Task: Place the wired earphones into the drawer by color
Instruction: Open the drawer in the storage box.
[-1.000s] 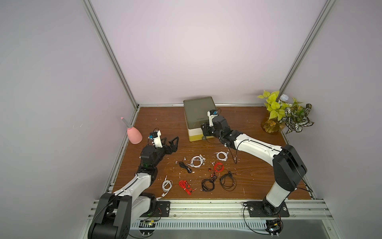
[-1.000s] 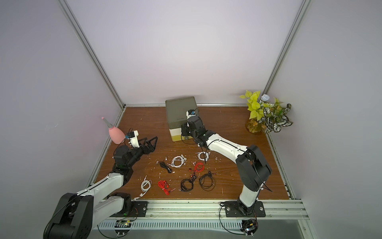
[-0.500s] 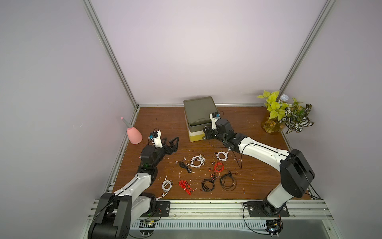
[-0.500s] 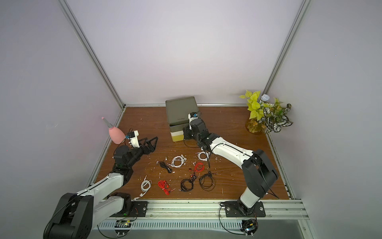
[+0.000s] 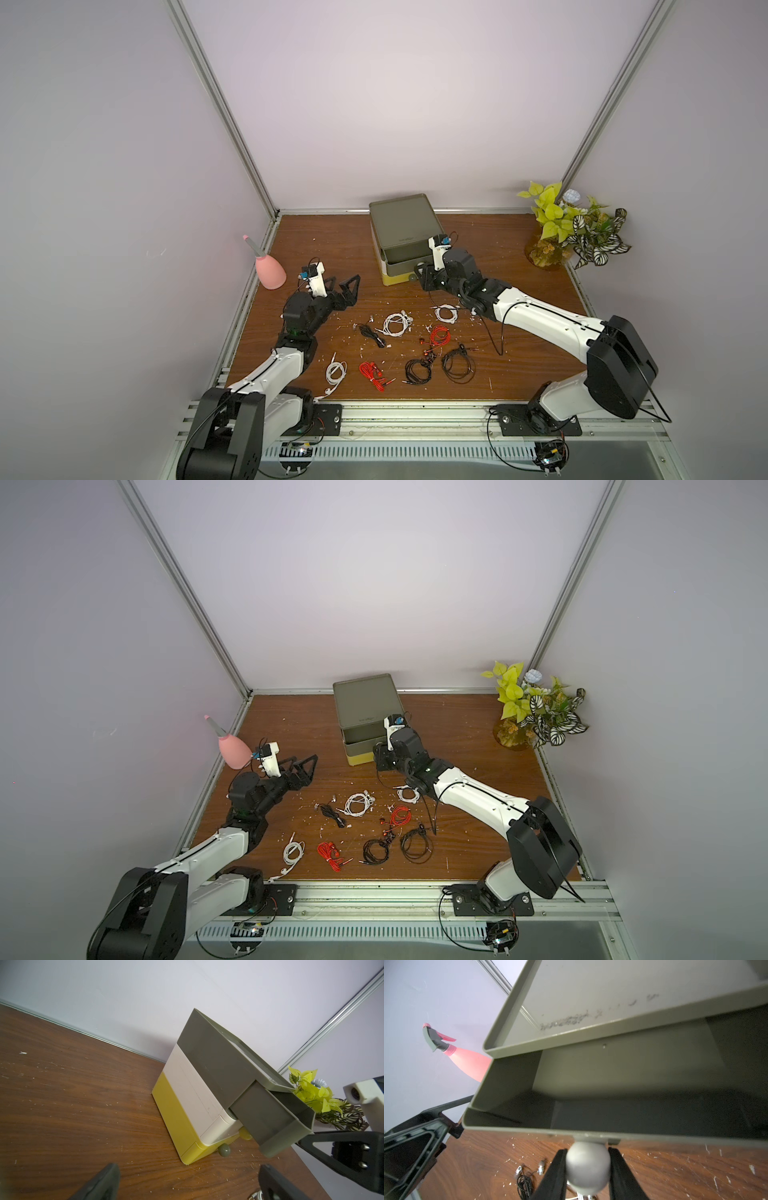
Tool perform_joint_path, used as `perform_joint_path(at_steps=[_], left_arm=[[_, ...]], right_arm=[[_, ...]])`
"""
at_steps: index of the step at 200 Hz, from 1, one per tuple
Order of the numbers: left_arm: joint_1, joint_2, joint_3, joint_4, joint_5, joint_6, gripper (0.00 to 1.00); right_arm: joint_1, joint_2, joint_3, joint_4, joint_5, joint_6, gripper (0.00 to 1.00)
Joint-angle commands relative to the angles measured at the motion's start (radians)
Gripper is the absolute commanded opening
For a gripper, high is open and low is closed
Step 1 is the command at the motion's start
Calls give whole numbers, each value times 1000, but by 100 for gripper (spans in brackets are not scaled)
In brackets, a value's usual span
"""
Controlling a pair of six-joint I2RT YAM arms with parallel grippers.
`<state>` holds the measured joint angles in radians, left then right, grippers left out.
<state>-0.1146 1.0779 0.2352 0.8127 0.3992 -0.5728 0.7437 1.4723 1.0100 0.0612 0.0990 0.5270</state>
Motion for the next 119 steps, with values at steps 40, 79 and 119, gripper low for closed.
perform_joint_path(at_steps=[40, 79, 119], left_arm=[[-10, -8, -9, 32, 7, 5, 100], [-10, -8, -9, 32, 6, 5, 100], [-10, -10, -11, 32, 5, 5, 100]], right_arm=[[14, -123, -52, 11, 20, 33, 23], [26, -160, -98, -3, 22, 41, 23], [45, -181, -120, -17, 24, 42, 23]])
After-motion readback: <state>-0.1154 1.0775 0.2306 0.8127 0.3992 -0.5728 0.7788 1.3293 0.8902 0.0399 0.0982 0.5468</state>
